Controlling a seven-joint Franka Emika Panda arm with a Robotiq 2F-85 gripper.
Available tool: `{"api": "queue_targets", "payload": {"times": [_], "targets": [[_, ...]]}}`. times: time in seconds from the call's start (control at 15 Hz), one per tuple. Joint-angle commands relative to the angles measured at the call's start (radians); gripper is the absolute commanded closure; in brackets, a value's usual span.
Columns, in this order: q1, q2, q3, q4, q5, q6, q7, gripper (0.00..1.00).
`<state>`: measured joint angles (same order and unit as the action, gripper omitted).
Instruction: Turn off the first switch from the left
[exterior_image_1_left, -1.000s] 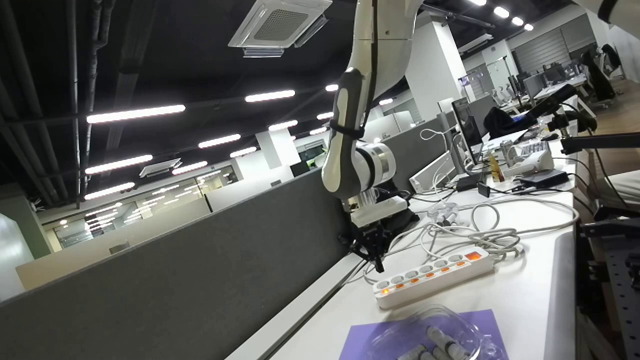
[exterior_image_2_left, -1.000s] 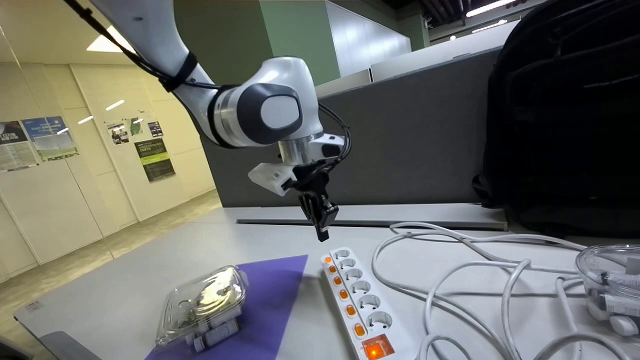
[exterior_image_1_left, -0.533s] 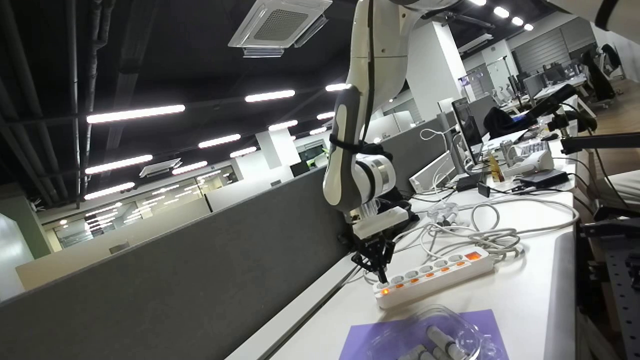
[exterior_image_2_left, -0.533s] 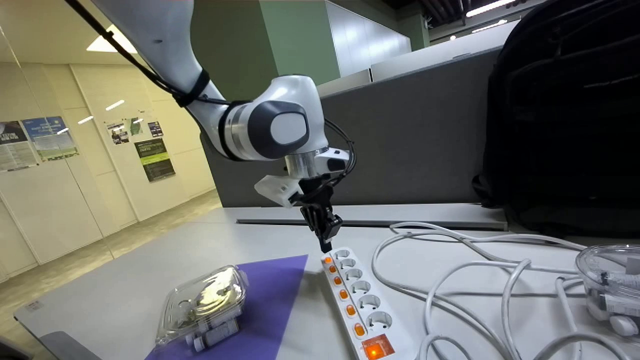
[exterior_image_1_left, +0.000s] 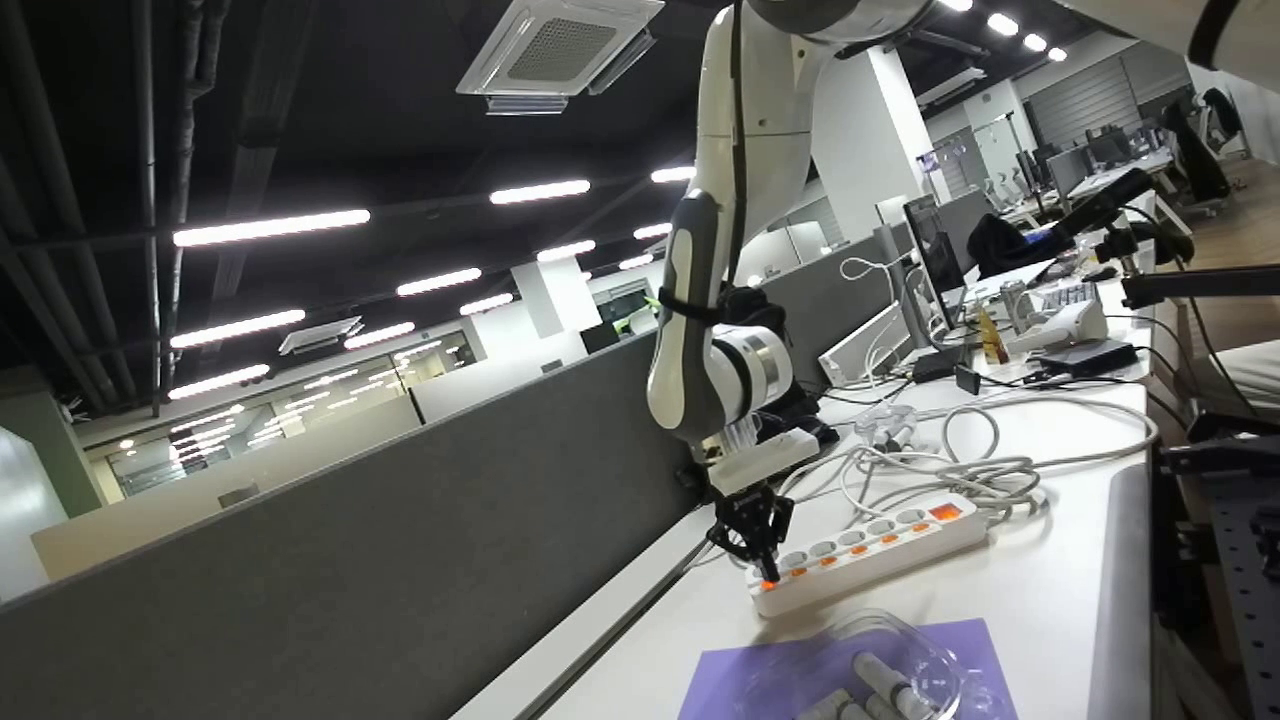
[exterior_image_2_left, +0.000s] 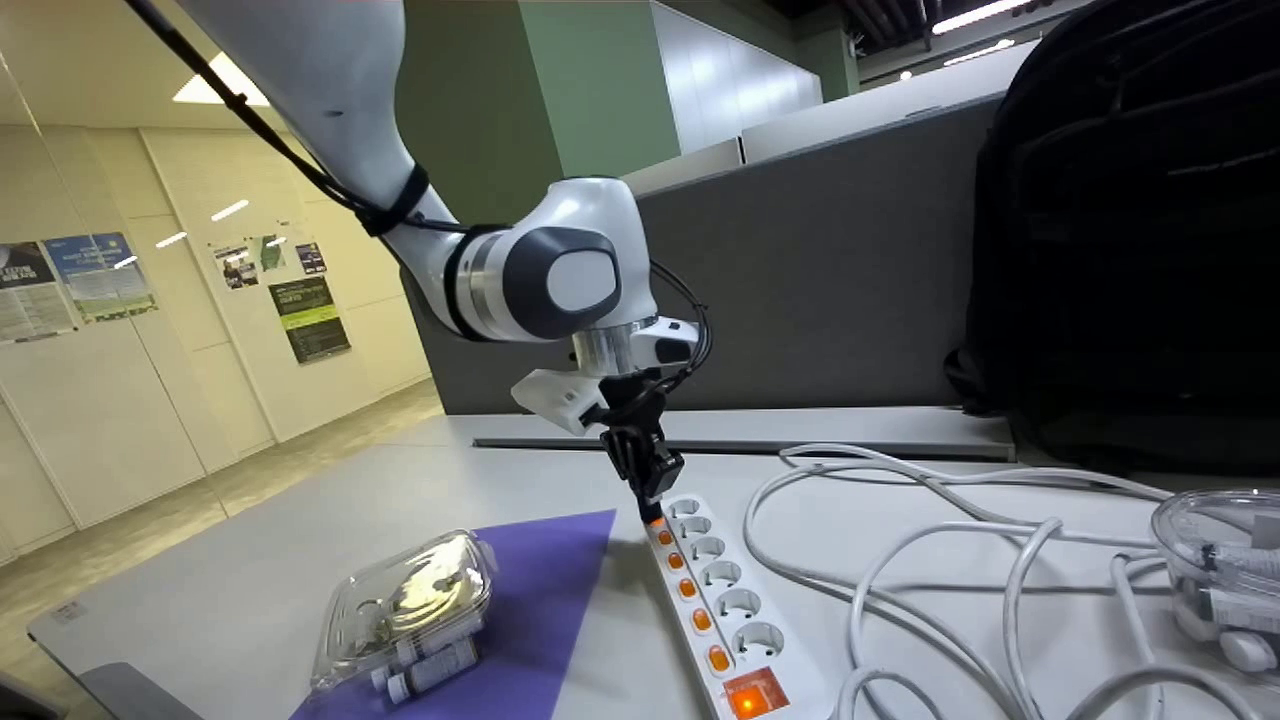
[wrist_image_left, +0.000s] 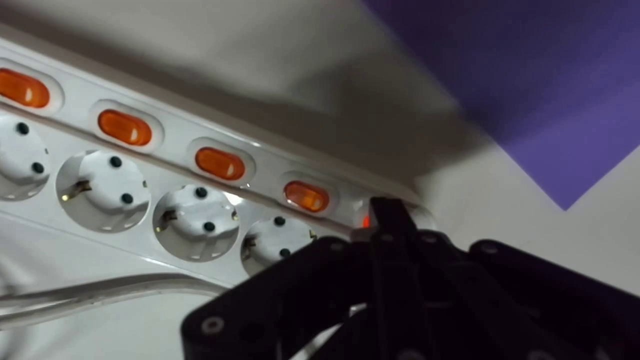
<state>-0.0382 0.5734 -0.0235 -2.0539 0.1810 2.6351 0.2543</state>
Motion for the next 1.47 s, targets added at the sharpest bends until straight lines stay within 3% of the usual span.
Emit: {"api": "queue_targets", "payload": {"times": [0.0,0.8,1.2,1.27,1.33,1.4], "targets": [[0.008,0.019,-0.010,0.032,0.003,-0.018,0.001,1.00],[-0.039,0.107,-0.004,0.116,0.041,-0.097,-0.023,1.00],[-0.032,-0.014,0.010,0.030,0.047,-0.063,-0.078,1.00],[-0.023,-0.047,0.006,0.001,0.043,-0.048,-0.073,0.95],[-0.019,-0.076,0.007,-0.026,0.044,-0.031,-0.071,0.73],[-0.008,-0.105,0.000,-0.051,0.037,-0.021,-0.061,0.71]]}}
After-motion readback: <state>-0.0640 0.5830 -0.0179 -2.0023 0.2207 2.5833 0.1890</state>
